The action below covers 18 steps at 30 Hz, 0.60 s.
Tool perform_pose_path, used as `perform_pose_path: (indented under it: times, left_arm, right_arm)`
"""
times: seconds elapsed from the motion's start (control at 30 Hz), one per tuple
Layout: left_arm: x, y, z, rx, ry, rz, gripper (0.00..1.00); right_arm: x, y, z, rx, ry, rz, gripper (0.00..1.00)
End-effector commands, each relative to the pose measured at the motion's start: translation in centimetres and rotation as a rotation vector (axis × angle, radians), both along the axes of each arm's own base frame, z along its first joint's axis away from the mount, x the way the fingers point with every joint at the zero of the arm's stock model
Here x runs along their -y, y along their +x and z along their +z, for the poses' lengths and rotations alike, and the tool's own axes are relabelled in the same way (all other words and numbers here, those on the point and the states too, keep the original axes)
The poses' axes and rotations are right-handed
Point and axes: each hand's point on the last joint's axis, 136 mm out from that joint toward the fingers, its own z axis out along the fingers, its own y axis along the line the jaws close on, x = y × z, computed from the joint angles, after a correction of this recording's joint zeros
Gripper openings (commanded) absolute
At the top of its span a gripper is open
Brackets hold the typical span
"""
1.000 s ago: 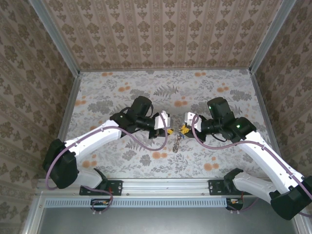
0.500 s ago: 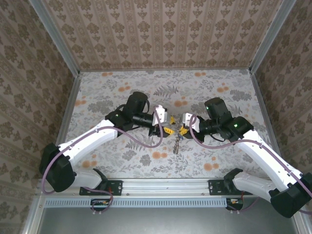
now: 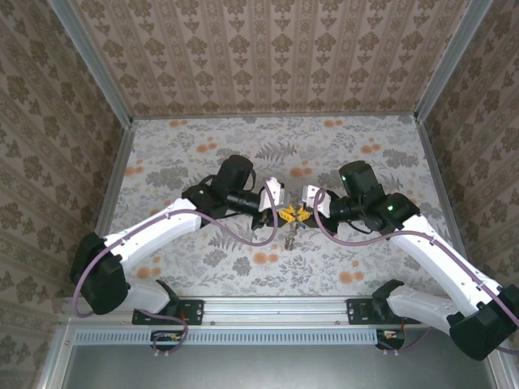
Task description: Put the keys on the keyring
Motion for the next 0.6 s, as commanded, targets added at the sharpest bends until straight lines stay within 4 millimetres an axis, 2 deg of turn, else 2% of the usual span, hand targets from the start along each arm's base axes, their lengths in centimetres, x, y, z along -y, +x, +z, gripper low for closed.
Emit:
perform_pose_path:
  times: [0.0, 0.07, 0.17, 0.23, 0.33, 0.57]
  left_arm:
    - [0.6, 0.5, 1.6, 0.030, -0.031, -0.001, 0.09]
    - [0.6, 0.1, 1.6, 0.032, -0.030, -0.022, 0.00]
    - [0.3, -0.9, 1.8, 0.055, -0.043, -0.086, 0.00]
    - [0.3, -0.9, 2.0, 0.068, -0.055, -0.087, 0.00]
    - [0.1, -1.2, 2.4, 0.070, -0.075, -0.106, 0.00]
    - [0.0, -1.9, 3.2, 0.080, -0.142, -0.152, 0.00]
  right_arm:
    - [-0.7, -0.3, 0.3, 0.011, 0.026, 0.029, 0.00]
    - [-0.6, -0.3, 0.2, 0.011, 0.021, 0.028, 0.00]
    - [-0.6, -0.4, 0.0, 0.008, 0.022, 0.035, 0.00]
    - [-0.6, -0.5, 0.0, 0.017, 0.032, 0.035, 0.16]
    - [-0.4, -0.6, -0.2, 0.023, 0.044, 0.027, 0.21]
    - [-0.4, -1.1, -1.0, -0.013, 0.049, 0.031, 0.22]
